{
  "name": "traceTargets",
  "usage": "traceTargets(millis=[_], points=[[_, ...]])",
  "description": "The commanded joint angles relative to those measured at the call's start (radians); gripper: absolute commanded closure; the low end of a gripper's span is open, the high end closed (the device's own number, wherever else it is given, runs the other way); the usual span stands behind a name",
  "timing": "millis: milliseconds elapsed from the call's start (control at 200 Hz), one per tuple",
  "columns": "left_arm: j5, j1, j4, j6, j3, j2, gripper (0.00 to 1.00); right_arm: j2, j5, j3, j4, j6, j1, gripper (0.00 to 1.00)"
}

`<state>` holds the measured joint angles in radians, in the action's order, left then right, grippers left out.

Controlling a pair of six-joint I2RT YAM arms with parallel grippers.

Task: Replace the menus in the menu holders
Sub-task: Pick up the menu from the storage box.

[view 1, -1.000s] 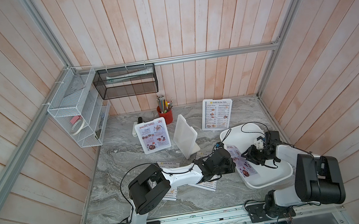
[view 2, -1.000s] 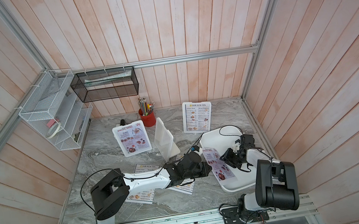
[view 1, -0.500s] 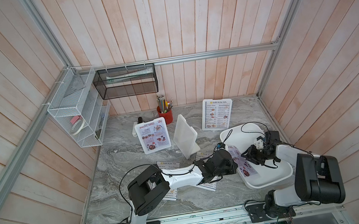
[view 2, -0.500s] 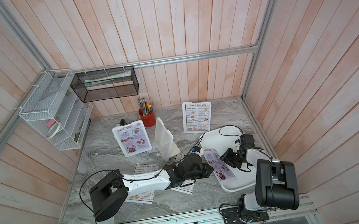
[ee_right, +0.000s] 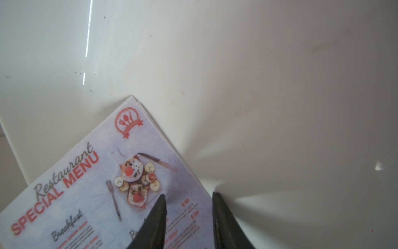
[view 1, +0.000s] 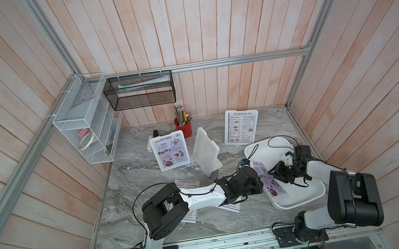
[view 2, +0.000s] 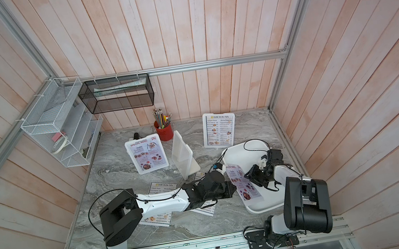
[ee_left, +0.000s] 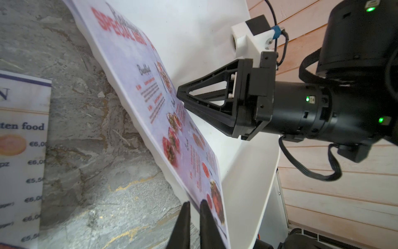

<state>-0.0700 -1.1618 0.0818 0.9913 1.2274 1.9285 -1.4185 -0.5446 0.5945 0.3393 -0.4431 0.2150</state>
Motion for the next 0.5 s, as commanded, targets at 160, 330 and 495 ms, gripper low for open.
traceTargets(millis=[160,330,495], points=[[0.013,-0.006,-0.005,-0.006,-0.014,-0.024,0.88,-0.029,0.039,-0.005,0.032,0.014,0.004,0.63],[0.012,-0.007,-0.009,-0.01,-0.011,-0.021,0.91,-0.031,0.038,-0.007,0.03,0.013,0.004,0.63],[0.006,-0.007,-0.013,-0.007,-0.006,-0.008,0.95,-0.033,0.038,-0.006,0.029,0.012,0.004,0.63]])
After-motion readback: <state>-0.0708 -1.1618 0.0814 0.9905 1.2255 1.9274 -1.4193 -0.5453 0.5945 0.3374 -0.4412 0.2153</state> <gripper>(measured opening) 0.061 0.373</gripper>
